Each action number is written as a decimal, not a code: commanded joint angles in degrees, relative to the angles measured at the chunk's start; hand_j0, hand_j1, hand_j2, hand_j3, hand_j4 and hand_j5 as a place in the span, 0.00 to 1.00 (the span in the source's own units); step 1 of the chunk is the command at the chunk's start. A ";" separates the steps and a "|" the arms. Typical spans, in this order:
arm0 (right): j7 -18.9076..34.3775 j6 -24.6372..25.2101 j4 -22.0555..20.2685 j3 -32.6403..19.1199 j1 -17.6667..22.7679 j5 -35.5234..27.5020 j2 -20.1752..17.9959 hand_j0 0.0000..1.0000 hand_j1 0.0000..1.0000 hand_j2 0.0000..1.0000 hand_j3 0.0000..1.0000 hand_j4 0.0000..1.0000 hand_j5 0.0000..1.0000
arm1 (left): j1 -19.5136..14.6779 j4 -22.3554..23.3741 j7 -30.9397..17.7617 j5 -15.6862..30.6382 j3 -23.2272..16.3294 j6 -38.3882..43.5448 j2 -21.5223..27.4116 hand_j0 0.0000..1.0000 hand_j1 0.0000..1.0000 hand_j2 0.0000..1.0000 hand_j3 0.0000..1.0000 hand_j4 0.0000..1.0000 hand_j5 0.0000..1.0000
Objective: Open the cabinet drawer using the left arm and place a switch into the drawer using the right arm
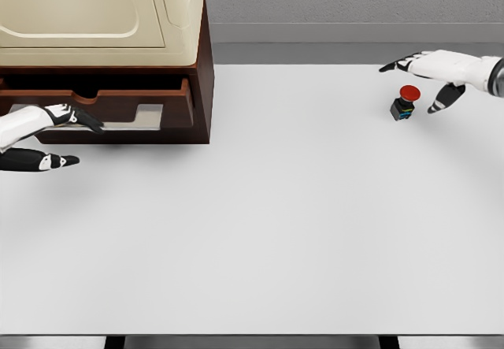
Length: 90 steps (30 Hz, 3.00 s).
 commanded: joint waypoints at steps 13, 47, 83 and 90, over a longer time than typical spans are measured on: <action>-0.03 0.12 1.90 0.60 -0.09 1.13 0.65 1.00 1.00 1.00 1.00 1.00 1.00 | 0.00 -0.55 0.03 1.54 0.06 0.09 1.13 0.67 0.67 0.67 0.67 0.67 0.67; -0.03 0.12 7.44 0.52 -1.58 4.99 3.99 0.97 0.97 0.97 0.97 0.97 0.97 | 1.23 -2.13 0.03 2.69 0.15 0.09 1.57 0.66 0.66 0.66 0.66 0.66 0.66; -0.90 0.12 0.58 2.19 -1.14 6.75 2.94 0.41 0.41 0.41 0.41 0.41 0.41 | 3.78 -4.16 0.12 3.13 0.15 0.09 3.15 0.66 0.66 0.66 0.66 0.66 0.66; -5.04 0.12 -12.16 2.28 -1.50 5.43 -2.86 0.32 0.32 0.32 0.32 0.32 0.32 | 4.48 -4.24 0.21 3.13 0.15 0.09 3.94 0.66 0.66 0.66 0.66 0.66 0.66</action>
